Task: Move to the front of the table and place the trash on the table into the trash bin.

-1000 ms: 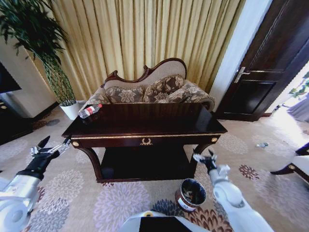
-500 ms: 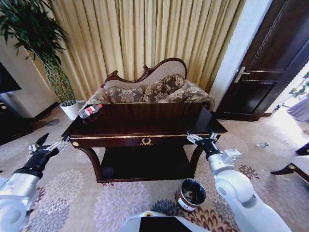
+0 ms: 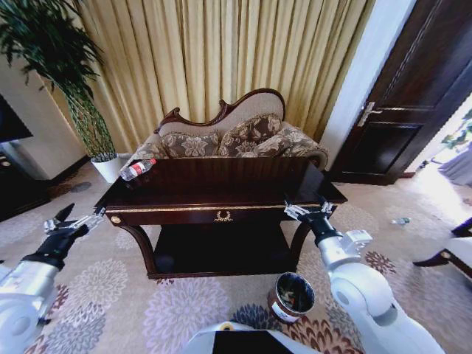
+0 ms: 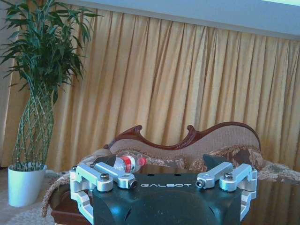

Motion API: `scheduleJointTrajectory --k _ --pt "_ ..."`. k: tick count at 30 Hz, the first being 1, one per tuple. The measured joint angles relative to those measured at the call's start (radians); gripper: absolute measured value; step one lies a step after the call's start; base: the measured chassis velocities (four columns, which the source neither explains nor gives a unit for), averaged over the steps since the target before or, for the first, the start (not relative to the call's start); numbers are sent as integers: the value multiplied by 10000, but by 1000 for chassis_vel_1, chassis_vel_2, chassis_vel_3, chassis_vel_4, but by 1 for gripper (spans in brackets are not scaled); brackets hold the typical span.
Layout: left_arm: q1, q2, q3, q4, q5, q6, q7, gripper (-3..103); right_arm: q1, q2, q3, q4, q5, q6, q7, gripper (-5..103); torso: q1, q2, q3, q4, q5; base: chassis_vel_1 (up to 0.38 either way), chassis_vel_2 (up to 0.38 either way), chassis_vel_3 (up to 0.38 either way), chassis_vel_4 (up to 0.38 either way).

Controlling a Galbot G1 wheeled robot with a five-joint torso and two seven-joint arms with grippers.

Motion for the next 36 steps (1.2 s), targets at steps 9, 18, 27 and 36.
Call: scheduleJointTrajectory --k 9,18,27,36 --pt "29 -90 27 6 222 0 34 100 6 24 -45 -200 3 100 -348 100 0 0 0 0 0 0 0 0 0" --pt "73 -109 -13 -64 283 18 98 100 38 14 -52 -311 -16 181 -386 100 0 1 -1 1 1 -18 17 15 -17" --pt "92 -217 37 -158 362 23 147 100 25 35 -85 -309 -33 225 -395 100 0 0 0 0 0 -75 67 62 -72" --pt "123 -291 33 -263 449 19 177 100 1 51 -92 -302 -39 286 -464 100 0 0 0 0 1 -75 78 81 -78"
